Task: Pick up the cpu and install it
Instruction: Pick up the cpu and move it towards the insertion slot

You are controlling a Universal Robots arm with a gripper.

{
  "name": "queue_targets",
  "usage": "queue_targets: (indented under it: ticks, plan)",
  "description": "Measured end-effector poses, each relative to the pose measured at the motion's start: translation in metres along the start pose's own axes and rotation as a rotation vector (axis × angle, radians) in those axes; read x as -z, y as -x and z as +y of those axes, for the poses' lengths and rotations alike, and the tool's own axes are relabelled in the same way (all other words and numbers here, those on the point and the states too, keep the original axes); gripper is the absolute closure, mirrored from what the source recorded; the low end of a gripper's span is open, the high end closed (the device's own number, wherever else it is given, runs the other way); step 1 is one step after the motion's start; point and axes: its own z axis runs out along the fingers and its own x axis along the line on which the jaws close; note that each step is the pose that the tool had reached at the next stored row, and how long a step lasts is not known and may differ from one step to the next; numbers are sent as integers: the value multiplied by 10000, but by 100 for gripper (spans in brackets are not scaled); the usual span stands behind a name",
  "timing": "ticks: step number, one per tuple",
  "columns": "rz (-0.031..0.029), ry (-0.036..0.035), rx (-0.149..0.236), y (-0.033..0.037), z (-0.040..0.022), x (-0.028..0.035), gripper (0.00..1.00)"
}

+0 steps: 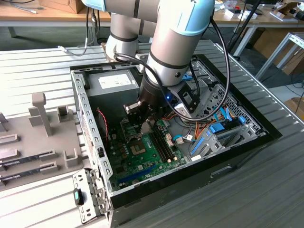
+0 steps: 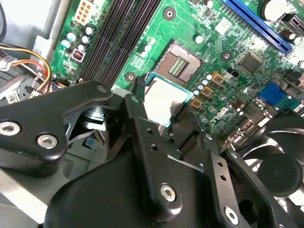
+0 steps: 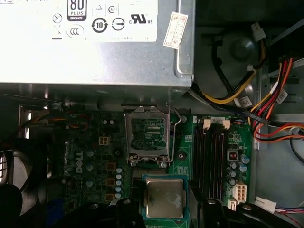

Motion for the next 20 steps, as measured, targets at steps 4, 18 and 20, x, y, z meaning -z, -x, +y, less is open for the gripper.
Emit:
queue_targets:
  ticks: [4, 18, 20]
  plan:
    - [0, 0, 0, 0, 0, -11, 53]
    - [0, 0, 0, 1, 0, -49, 53]
    - [-1, 1, 0, 1, 0, -54, 53]
